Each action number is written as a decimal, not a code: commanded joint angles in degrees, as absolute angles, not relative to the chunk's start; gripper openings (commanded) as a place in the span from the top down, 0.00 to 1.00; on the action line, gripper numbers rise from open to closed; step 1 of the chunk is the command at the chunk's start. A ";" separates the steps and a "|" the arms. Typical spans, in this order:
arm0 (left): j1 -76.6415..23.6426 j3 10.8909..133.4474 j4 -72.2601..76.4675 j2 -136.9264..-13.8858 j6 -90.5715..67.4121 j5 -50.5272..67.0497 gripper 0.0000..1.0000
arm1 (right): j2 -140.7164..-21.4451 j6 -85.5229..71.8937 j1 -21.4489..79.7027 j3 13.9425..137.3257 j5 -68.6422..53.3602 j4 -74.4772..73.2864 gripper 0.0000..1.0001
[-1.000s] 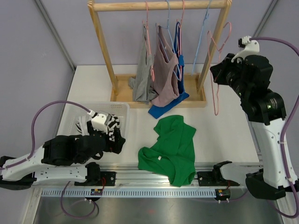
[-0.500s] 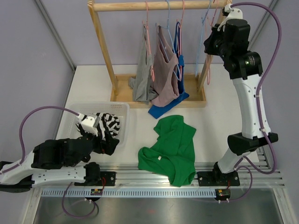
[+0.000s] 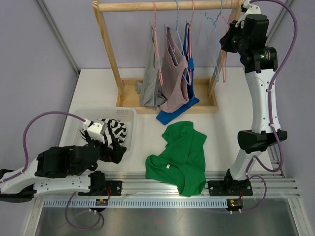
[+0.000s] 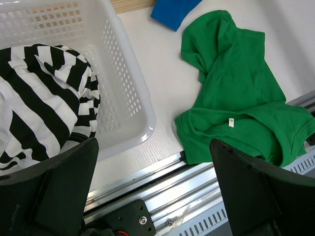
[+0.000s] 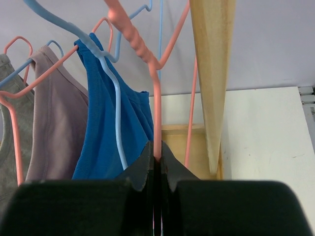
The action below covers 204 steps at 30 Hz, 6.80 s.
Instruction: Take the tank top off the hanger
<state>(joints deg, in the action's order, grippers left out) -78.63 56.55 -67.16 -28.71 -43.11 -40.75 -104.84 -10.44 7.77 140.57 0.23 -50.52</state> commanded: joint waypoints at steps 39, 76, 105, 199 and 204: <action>-81.30 60.64 -24.35 -78.12 -36.73 -28.48 0.01 | -36.23 -22.14 6.86 72.55 -36.11 -36.30 0.00; -82.00 67.05 -38.98 -82.56 -41.31 -37.16 1.00 | -16.61 -20.04 6.86 74.79 -40.69 -52.91 0.01; -20.93 64.87 -55.38 -56.59 -21.63 -21.82 1.00 | -27.92 -26.53 6.94 78.04 -41.30 -40.00 0.01; -25.49 51.15 -37.01 -30.87 -17.23 -3.52 0.01 | -63.67 -7.74 26.90 102.68 -3.76 -51.24 1.00; -25.58 50.19 -34.46 -28.30 -17.14 1.91 0.01 | -51.88 -10.01 26.89 86.62 -8.69 -54.67 1.00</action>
